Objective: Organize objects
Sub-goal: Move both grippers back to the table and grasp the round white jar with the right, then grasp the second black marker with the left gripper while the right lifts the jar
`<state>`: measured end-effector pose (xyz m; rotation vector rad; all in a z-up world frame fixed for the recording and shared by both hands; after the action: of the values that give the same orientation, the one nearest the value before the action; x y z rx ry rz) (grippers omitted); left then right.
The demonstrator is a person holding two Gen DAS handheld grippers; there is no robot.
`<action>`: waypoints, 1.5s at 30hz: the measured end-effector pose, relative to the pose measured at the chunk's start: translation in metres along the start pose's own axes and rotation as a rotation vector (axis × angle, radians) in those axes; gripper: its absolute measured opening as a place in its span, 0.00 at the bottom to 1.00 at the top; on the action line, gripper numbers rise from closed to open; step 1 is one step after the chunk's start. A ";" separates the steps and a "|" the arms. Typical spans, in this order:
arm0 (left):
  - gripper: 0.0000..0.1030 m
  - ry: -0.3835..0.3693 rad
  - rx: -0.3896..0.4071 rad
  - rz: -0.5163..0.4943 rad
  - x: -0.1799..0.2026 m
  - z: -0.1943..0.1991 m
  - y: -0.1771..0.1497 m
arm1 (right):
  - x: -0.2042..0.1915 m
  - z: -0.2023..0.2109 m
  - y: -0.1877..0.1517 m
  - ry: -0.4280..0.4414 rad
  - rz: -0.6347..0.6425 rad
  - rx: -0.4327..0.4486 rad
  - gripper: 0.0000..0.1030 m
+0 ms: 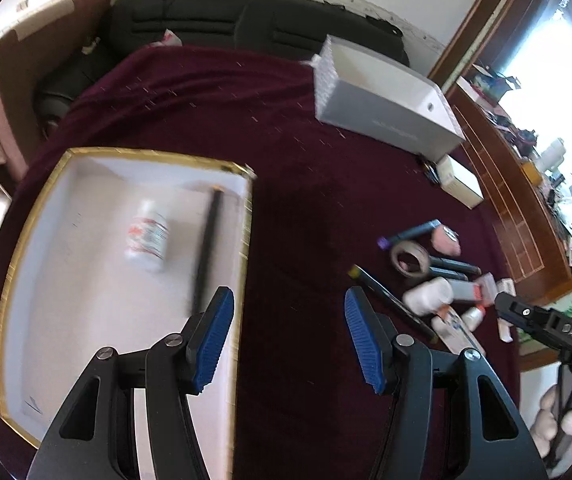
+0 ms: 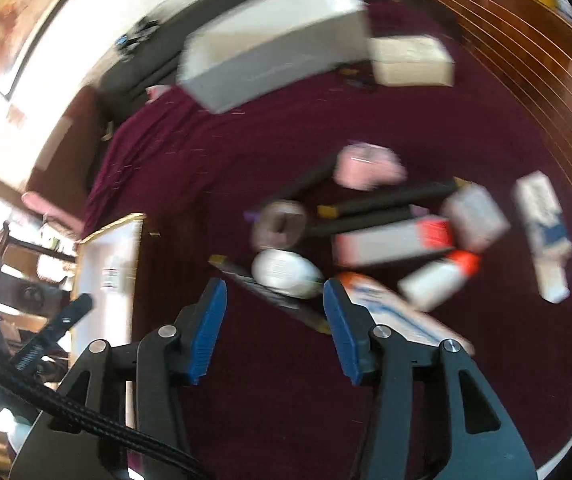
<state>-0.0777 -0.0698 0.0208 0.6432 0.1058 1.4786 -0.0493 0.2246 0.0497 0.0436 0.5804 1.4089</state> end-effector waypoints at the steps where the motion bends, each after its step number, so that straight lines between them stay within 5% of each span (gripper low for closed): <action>1: 0.50 -0.008 -0.009 -0.001 0.005 -0.002 -0.003 | 0.014 0.000 -0.002 -0.014 -0.011 -0.010 0.48; 7: 0.50 -0.034 -0.056 0.006 0.028 -0.011 -0.022 | 0.032 -0.010 -0.019 -0.055 0.035 -0.052 0.48; 20: 0.50 -0.031 -0.079 0.045 0.030 -0.003 -0.051 | -0.036 -0.074 -0.006 -0.170 0.344 0.022 0.48; 22: 0.50 -0.033 -0.085 0.069 0.027 -0.004 -0.054 | -0.036 -0.086 -0.002 -0.171 0.337 0.011 0.47; 24: 0.50 -0.045 -0.089 0.094 0.025 -0.006 -0.055 | -0.031 -0.092 0.001 -0.152 0.303 -0.015 0.31; 37: 0.50 -0.098 -0.105 0.203 0.063 -0.070 -0.037 | 0.014 -0.046 -0.012 0.010 0.094 -0.067 0.31; 45: 0.54 0.100 -0.092 0.137 0.097 -0.122 -0.030 | 0.042 -0.018 -0.026 0.018 0.027 -0.057 0.31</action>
<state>-0.0940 0.0639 -0.0630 0.5102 0.0716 1.6385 -0.0307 0.2536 0.0094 -0.0070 0.5561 1.4528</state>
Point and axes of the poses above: each gripper's, at about its wrist camera, not at the fingertips, and z roughly against the way its jaws point, x to its right, y to its top, the point moved 4 cm from there along -z, roughly the way its jaws point, and after that the axes turned 3 degrees about -y, right-handed, at the moved point
